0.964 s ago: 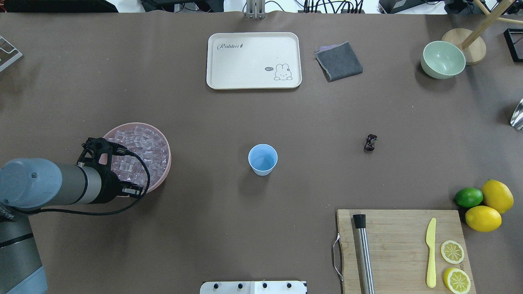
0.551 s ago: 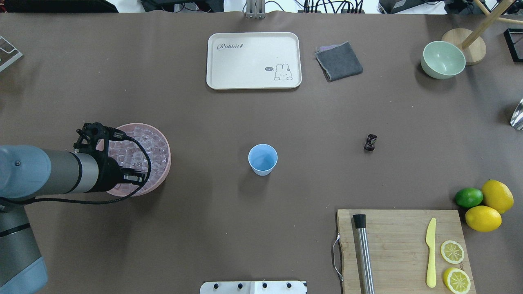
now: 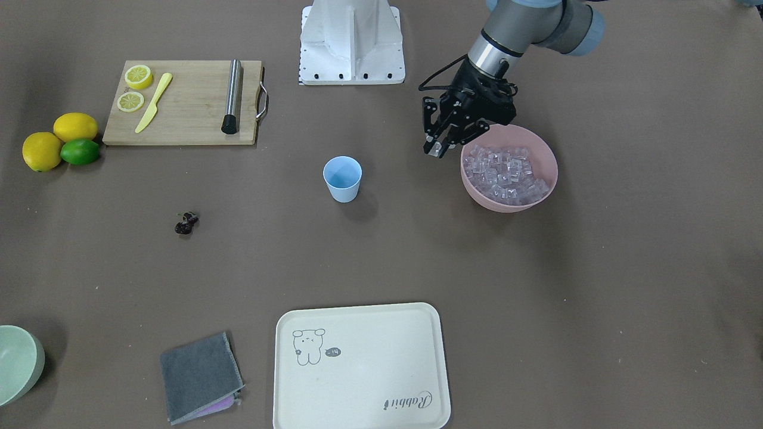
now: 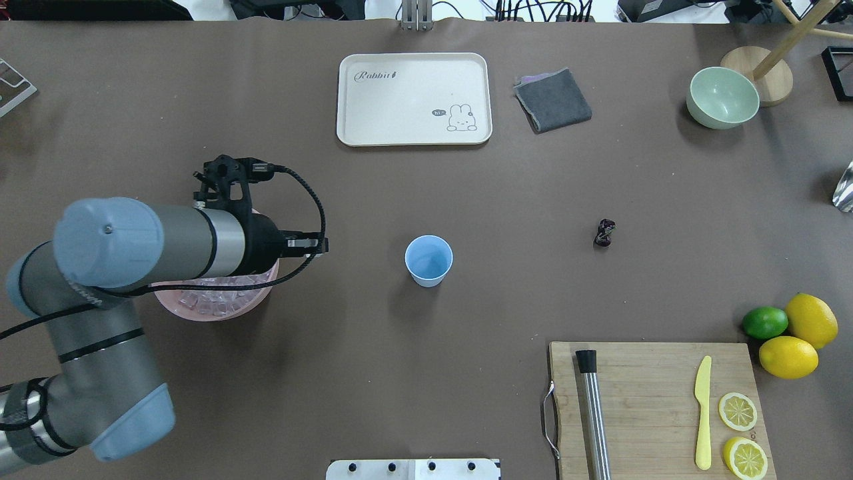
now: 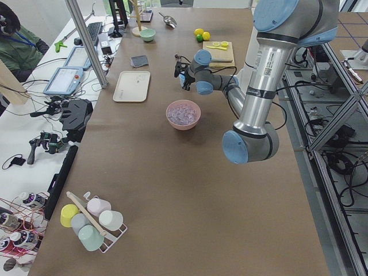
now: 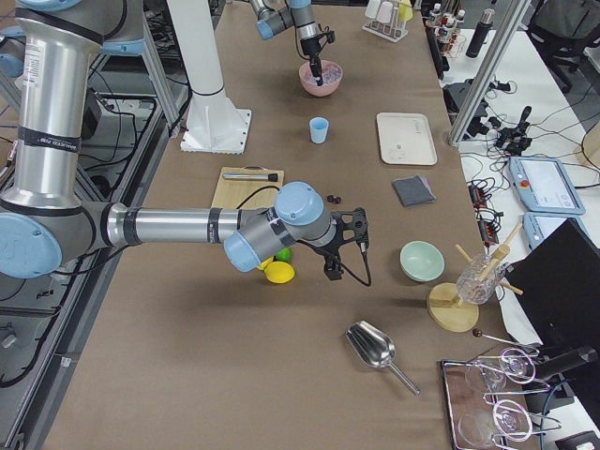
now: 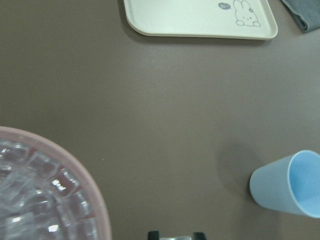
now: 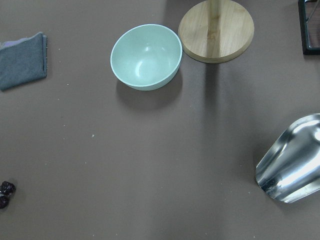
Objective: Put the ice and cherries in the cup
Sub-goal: 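Carry the ice cube with the left gripper over the blue cup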
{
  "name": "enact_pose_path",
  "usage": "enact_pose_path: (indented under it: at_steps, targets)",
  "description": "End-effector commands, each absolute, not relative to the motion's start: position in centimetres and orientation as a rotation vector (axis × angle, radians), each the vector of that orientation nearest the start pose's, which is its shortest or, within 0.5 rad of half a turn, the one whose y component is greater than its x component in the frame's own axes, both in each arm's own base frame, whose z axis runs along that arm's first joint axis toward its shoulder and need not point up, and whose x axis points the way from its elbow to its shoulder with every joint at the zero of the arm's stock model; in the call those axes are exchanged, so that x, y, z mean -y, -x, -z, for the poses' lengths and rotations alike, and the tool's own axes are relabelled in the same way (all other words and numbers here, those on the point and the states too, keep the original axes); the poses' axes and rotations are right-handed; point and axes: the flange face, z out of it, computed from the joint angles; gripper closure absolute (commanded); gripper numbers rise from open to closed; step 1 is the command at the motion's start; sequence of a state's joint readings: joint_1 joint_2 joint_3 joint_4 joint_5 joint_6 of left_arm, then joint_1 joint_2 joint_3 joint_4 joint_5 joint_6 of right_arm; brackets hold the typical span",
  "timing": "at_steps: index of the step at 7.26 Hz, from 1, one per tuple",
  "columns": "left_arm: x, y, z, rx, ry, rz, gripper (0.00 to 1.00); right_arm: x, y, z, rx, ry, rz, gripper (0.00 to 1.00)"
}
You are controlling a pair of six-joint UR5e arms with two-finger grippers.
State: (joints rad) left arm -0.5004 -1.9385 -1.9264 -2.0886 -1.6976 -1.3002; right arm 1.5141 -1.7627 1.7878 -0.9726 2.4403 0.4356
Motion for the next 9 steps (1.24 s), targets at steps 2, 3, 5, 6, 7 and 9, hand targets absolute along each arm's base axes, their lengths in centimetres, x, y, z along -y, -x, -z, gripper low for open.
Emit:
enact_pose_path:
  at_steps: [2, 3, 5, 6, 7, 9]
  targets:
    - [37.1, -52.2, -18.6, -1.237, -0.362, 0.245, 1.0, 43.2, -3.3, -56.1, 0.956, -0.365, -0.07, 0.0]
    - [37.6, -53.1, -17.9, -1.234, -0.376, 0.264, 1.0, 43.2, -3.3, -56.0, 0.957, -0.368, -0.069, 0.0]
    - [36.5, -55.5, -17.3, -1.235, -0.383, 0.322, 1.0, 43.2, -3.3, -56.0, 0.957, -0.368, -0.069, 0.0]
    - [36.0, -56.0, -17.4, -1.233, -0.39, 0.343, 1.0, 43.2, -3.3, -56.0, 0.957, -0.368, -0.069, 0.0]
    - [36.0, -56.0, -17.4, -1.234, -0.393, 0.346, 1.0, 43.2, -3.3, -56.1, 0.956, -0.366, -0.069, 0.0]
    - [35.8, -55.9, -17.0, -1.246, -0.391, 0.345, 0.26, 43.2, -3.3, -56.1, 0.956, -0.366, -0.069, 0.0]
